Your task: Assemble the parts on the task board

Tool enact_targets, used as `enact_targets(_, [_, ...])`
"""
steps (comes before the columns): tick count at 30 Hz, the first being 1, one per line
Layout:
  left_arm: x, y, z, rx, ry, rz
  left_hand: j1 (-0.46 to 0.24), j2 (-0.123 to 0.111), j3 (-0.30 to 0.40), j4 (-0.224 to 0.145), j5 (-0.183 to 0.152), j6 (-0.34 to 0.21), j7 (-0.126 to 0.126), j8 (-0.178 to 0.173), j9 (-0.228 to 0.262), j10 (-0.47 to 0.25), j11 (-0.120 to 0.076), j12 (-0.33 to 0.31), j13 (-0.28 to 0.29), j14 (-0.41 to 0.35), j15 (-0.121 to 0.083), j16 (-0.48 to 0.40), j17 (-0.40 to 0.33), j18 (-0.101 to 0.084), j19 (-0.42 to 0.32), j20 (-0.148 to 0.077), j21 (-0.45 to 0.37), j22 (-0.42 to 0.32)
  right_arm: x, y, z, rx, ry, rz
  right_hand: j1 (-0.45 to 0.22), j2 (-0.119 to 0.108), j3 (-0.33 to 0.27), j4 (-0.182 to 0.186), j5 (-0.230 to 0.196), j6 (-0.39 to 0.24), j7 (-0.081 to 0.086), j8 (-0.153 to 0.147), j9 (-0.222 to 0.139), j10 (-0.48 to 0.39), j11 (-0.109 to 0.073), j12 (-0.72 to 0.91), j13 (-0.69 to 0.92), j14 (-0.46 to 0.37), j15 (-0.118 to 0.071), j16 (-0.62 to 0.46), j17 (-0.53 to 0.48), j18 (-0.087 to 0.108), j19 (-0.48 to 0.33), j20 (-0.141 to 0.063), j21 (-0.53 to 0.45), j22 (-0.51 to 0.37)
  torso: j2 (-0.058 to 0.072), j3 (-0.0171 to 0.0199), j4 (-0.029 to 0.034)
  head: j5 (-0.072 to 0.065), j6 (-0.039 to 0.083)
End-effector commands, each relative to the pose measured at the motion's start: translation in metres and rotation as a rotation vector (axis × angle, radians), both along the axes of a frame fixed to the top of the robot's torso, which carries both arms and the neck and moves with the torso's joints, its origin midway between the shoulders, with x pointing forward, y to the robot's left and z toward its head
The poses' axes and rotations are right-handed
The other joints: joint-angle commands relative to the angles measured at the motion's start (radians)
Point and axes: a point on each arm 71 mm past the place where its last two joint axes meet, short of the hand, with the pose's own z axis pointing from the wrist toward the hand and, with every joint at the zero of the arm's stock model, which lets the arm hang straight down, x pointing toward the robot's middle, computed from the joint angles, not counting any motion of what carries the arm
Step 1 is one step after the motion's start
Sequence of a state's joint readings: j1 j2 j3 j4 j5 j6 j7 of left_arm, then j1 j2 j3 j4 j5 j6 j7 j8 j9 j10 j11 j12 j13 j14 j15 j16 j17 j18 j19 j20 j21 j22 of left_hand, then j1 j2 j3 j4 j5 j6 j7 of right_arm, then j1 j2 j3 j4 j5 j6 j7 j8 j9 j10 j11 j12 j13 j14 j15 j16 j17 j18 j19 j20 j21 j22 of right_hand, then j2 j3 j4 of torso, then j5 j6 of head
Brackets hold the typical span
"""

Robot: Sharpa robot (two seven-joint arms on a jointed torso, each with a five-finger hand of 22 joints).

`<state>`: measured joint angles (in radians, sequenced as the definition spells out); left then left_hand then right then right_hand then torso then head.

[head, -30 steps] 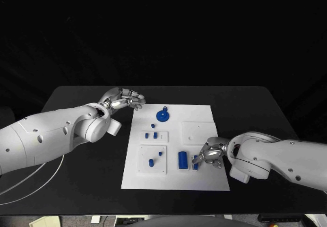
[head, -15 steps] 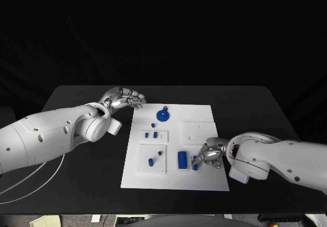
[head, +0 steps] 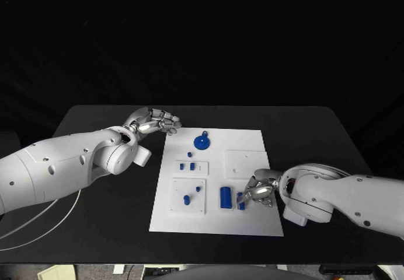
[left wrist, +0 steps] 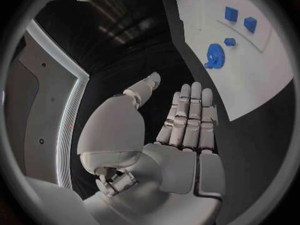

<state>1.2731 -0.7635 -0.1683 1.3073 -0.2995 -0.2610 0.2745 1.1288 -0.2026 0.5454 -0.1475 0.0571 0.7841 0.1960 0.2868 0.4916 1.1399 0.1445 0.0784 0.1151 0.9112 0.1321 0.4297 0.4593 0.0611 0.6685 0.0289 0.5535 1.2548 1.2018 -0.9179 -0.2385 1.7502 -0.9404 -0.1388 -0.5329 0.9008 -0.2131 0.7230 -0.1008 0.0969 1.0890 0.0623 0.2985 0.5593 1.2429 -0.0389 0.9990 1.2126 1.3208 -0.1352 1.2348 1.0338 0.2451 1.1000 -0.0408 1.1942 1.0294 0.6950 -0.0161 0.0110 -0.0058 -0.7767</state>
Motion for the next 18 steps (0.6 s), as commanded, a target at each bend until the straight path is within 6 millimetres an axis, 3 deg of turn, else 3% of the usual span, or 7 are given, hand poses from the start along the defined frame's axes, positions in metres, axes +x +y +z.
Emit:
enact_targets(1, [-0.0006, -0.0021, 0.0004, -0.004, 0.000, -0.016, 0.002, 0.003, -0.001, 0.003, -0.004, -0.006, -0.001, 0.006, -0.001, -0.001, 0.000, 0.001, 0.001, 0.003, 0.001, -0.005, 0.001, 0.010, 0.000, 0.004, -0.005, 0.001, 0.0005, 0.0029, 0.0019, -0.001, -0.044, 0.035, 0.000, -0.007, -0.003, -0.004, -0.003, -0.007, 0.008, -0.002, 0.001, 0.004, -0.002, 0.002, 0.000, -0.002, -0.008, 0.003, -0.002, 0.017, -0.001, -0.005, -0.006, 0.001, 0.000, -0.0001, -0.0001, 0.001, -0.001])
enact_targets(8, [-0.0006, -0.0019, 0.0003, -0.002, 0.001, -0.016, 0.001, 0.003, -0.001, 0.003, -0.004, -0.006, -0.001, 0.007, -0.001, -0.001, 0.000, 0.001, 0.001, 0.003, 0.001, -0.005, 0.001, 0.010, 0.001, 0.004, -0.005, 0.002, 0.0003, 0.0032, 0.0021, 0.003, -0.045, 0.041, -0.022, -0.038, -0.022, 0.013, -0.037, -0.010, 0.009, -0.004, 0.000, 0.002, -0.001, 0.001, -0.001, -0.003, -0.007, 0.002, -0.003, 0.017, 0.001, -0.004, -0.008, 0.001, 0.000, 0.0003, -0.0001, 0.002, 0.000])
enact_targets(18, [-0.0005, -0.0023, 0.0002, -0.002, 0.002, -0.017, 0.001, 0.003, -0.002, 0.004, -0.004, -0.006, -0.001, 0.007, -0.001, -0.001, 0.000, 0.001, 0.001, 0.003, 0.001, -0.005, 0.002, 0.010, 0.001, 0.004, -0.006, 0.002, -0.0003, 0.0024, 0.0018, 0.002, -0.038, 0.047, -0.048, -0.043, -0.071, 0.026, -0.042, -0.012, 0.009, -0.004, 0.002, 0.000, -0.001, 0.001, -0.001, -0.004, -0.009, 0.002, -0.003, 0.017, -0.001, -0.007, -0.012, 0.002, 0.000, 0.0002, -0.0002, -0.001, -0.001])
